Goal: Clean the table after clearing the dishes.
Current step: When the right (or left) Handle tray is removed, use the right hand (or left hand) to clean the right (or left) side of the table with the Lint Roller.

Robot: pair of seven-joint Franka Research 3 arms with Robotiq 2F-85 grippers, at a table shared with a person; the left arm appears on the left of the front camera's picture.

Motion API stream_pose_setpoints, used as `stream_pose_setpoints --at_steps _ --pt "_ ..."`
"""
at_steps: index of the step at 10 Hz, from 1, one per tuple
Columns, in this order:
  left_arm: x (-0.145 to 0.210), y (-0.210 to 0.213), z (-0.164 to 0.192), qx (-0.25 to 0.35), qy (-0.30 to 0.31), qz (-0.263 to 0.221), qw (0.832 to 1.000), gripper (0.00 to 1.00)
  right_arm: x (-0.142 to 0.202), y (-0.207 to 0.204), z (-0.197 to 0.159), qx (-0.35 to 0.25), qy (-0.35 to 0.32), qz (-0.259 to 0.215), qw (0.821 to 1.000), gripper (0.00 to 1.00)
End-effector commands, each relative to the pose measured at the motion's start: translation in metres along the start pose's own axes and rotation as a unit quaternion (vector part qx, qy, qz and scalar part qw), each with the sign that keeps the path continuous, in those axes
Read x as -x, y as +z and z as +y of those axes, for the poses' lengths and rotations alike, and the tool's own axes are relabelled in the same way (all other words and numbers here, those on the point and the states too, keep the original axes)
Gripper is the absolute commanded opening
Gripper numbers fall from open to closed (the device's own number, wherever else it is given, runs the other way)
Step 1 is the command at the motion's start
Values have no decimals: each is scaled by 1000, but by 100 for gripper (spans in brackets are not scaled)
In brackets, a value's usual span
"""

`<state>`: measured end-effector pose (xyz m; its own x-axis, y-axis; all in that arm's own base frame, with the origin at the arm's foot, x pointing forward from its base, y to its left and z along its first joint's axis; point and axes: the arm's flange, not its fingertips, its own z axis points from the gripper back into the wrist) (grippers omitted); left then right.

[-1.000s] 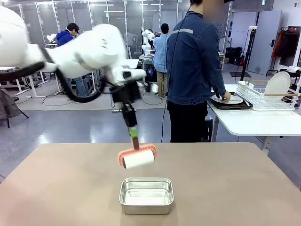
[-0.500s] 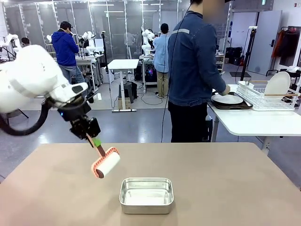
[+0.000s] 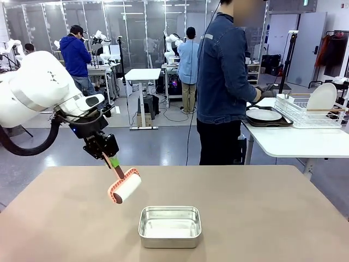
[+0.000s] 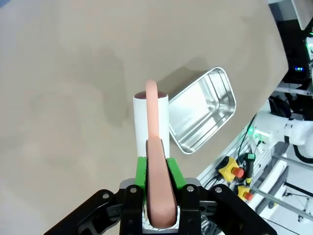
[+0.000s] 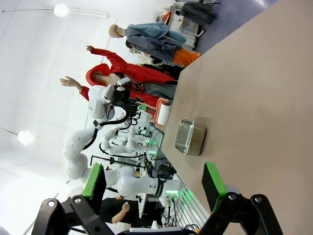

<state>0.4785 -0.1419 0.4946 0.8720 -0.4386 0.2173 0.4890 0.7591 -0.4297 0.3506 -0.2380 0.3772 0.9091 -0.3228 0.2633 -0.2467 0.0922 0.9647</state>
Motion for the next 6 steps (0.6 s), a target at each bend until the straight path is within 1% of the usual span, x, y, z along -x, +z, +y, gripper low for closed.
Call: stream_pose_setpoints --at_steps 1,2,3,4,5,6 --pt "-4 -7 17 22 50 -38 998 22 1 0 4 -2 3 -1 1000 100" --pt "-2 -14 32 49 102 -51 992 22 1 0 4 -2 3 -1 1000 100" --pt "2 -23 42 53 146 -76 985 22 1 0 4 -2 3 -1 1000 100" --pt "5 -34 52 86 187 -83 975 22 1 0 4 -2 3 -1 1000 100" --pt "5 -42 59 40 204 -116 971 22 1 0 4 -2 3 -1 1000 100" --pt "2 -53 63 72 210 -113 968 22 1 0 4 -2 3 -1 1000 100"
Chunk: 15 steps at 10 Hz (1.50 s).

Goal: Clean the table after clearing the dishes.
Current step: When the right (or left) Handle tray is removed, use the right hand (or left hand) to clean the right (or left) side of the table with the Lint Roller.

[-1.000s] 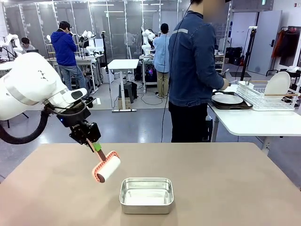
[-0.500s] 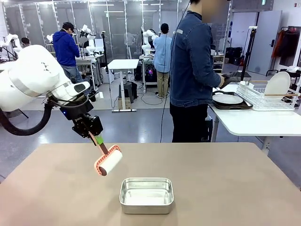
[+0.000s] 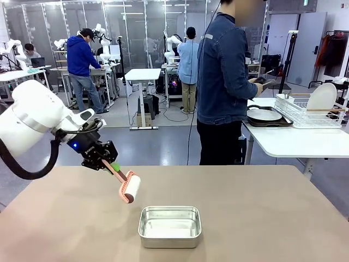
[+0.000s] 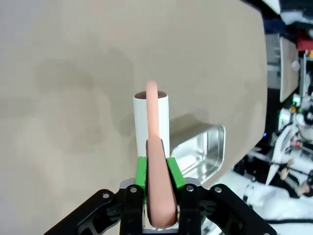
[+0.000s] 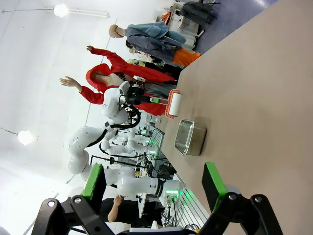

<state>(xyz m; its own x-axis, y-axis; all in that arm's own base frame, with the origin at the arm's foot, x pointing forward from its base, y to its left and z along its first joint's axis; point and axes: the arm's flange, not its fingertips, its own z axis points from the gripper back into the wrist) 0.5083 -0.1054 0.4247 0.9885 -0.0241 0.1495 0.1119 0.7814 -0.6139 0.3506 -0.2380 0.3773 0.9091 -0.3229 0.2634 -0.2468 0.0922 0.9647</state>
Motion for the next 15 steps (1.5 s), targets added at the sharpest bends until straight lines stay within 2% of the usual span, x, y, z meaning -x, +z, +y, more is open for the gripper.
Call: stream_pose_setpoints --at_steps 1,5,9,11,13,15 --pt "3 -21 -3 9 10 -32 999 22 1 0 4 -2 3 0 1000 100" --pt "-6 -49 42 57 20 -22 998 22 1 0 4 -2 3 0 1000 100" --pt "-10 -75 122 81 43 -38 995 22 1 0 4 -2 3 0 1000 100" --pt "-2 -68 170 82 51 -33 995 22 1 0 4 -2 3 0 1000 100" --pt "11 -48 208 114 41 -27 992 22 1 0 4 -2 3 0 1000 100" --pt "23 -25 235 84 53 -28 995 22 1 0 4 -2 3 0 1000 100"
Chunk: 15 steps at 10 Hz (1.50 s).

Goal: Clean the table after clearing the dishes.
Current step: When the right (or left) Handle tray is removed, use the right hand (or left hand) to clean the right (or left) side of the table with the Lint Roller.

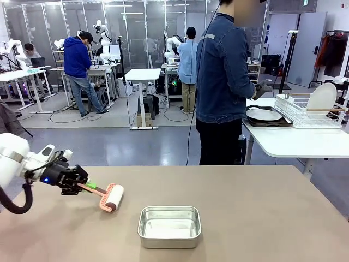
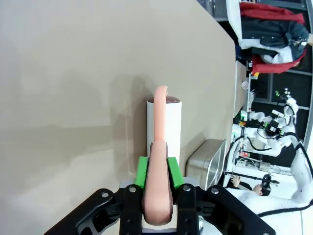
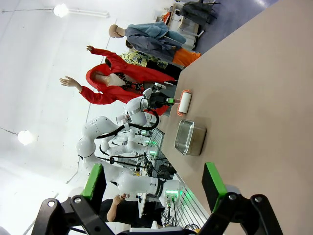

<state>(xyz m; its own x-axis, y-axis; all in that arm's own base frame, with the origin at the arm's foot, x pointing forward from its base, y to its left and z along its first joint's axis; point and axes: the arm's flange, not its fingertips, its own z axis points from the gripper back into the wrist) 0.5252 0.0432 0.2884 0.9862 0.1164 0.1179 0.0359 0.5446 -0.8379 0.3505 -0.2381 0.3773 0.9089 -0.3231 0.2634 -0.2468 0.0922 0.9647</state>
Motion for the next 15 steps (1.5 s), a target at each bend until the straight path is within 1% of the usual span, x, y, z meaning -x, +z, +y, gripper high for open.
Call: stream_pose_setpoints --at_steps 1,2,3,4,5,8,10,12,13,14,15 --pt "14 21 43 -93 3 -6 996 22 1 0 4 -2 3 0 1000 100" --pt "16 41 52 -149 24 -33 988 22 1 0 4 -2 3 0 1000 100" --pt "15 58 56 -189 37 -42 980 22 1 0 4 -2 3 0 1000 100" --pt "14 76 50 -227 37 -52 972 22 1 0 4 -2 3 0 1000 100" --pt "16 90 41 -248 34 -60 966 22 1 0 4 -2 3 0 1000 100" --pt "25 126 13 -293 28 -85 952 22 1 0 4 -2 3 0 1000 100" --pt "30 140 -11 -341 19 -99 934 22 1 0 4 -2 3 0 1000 100" --pt "33 149 -38 -357 6 -114 927 22 1 0 4 -2 3 0 1000 100" --pt "35 148 -59 -343 -14 -115 932 22 1 0 4 -2 3 0 1000 100" --pt "39 148 -80 -344 -36 -121 931 22 1 0 4 -2 3 0 1000 100" --pt "42 153 -98 -366 -50 -135 920 22 1 0 4 -2 3 0 1000 100"
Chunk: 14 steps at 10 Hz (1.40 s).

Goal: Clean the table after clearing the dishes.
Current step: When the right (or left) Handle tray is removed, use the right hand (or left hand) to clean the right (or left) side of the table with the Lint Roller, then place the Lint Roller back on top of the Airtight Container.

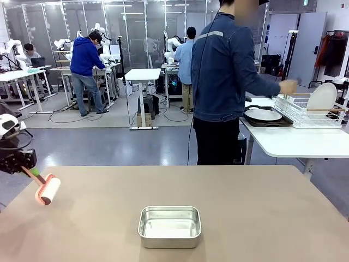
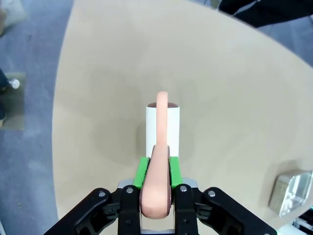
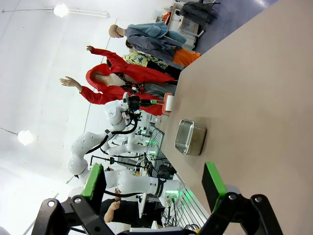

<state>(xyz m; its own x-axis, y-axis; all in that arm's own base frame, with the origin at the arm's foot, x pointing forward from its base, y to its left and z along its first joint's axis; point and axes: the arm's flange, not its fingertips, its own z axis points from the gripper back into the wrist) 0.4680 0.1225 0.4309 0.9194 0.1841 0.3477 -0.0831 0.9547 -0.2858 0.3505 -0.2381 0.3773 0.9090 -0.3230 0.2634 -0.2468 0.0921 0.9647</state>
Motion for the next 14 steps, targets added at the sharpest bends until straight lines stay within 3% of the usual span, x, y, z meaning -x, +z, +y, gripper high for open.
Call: stream_pose_setpoints --at_steps 1,3,4,14 --pt "7 34 -25 -15 -18 -42 999 22 1 0 4 -2 3 0 1000 100" --pt "6 70 -43 -22 -40 -74 996 22 1 0 4 -2 3 0 1000 100" --pt "4 73 -48 -17 -45 -59 997 22 1 0 4 -2 3 0 1000 100" --pt "-3 60 -39 -7 -42 -55 998 22 1 0 4 -2 3 0 1000 100"
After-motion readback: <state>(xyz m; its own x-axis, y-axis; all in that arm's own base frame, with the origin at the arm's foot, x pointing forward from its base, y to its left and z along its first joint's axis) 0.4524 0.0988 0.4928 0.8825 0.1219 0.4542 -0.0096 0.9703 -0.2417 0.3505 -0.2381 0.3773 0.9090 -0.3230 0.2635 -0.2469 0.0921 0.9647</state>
